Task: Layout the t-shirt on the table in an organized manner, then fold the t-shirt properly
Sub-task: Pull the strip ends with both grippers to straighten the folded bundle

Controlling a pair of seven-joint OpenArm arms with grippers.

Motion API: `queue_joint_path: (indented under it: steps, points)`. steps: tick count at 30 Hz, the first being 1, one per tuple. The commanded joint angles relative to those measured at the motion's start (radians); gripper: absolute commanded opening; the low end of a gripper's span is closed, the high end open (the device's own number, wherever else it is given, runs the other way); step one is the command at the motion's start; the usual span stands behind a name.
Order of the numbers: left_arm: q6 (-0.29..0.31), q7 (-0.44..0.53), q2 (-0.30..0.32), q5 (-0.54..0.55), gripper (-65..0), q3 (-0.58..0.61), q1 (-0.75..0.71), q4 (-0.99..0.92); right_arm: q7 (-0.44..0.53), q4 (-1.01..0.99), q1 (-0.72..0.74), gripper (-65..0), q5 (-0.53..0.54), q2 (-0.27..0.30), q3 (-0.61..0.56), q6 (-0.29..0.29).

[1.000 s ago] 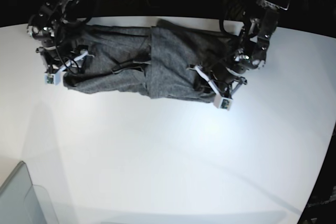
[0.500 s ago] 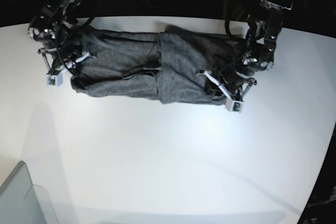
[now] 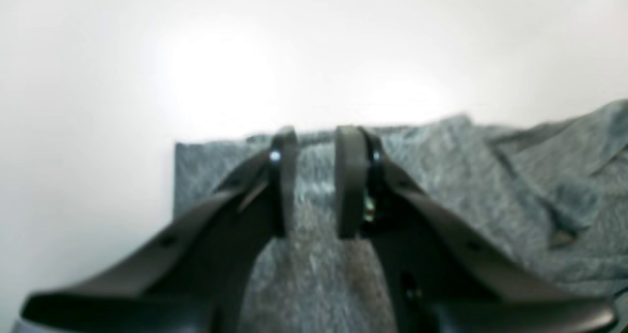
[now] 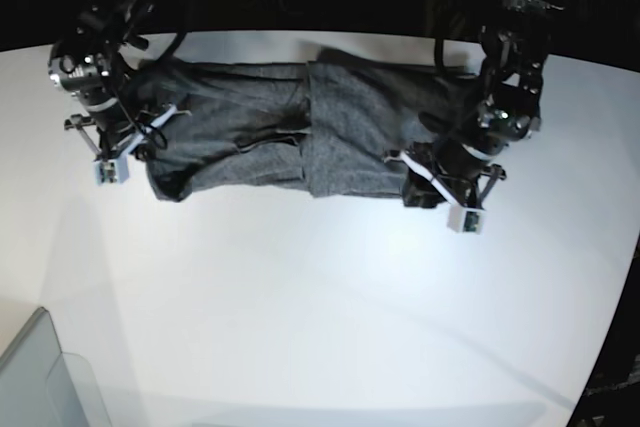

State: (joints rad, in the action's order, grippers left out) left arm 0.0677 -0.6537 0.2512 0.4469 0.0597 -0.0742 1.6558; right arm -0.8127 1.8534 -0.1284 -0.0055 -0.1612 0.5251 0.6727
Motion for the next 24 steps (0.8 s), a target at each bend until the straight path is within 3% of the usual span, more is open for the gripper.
queue_joint_path:
  steps: [1,5,10,13,18,21,24]
  points:
    - [0.001,0.012,0.006,0.003,-50.7,-0.022,-0.011,0.042,0.017,0.036,0.006,-65.0,0.012,0.004,-0.020,0.006]
    - [-0.007,0.012,0.012,-0.006,-50.7,-0.145,-0.078,0.074,0.017,0.107,-0.018,-65.0,0.012,0.004,-0.112,0.006]
    - [-0.001,0.012,0.006,-0.006,-50.7,-0.389,-0.144,-0.021,0.019,0.156,-0.072,-65.0,0.012,0.004,-0.250,0.006]
    - [0.001,0.016,0.006,-0.006,-50.7,-0.475,-0.157,-0.082,0.022,0.164,-0.096,-65.0,0.012,0.004,-0.329,0.006]
    - [0.002,0.022,0.003,0.002,-50.7,-0.482,-0.146,-0.157,0.022,0.165,-0.112,-65.0,0.098,0.004,-0.464,0.000]
    - [0.002,0.022,-0.017,-0.006,-50.7,-0.429,-0.121,-0.164,0.023,0.165,-0.103,-65.0,0.155,0.004,-0.532,-0.006]
    - [0.002,0.022,-0.023,-0.006,-50.7,-0.377,-0.115,-0.164,0.026,0.164,-0.076,-65.0,0.161,0.004,-0.629,-0.055]
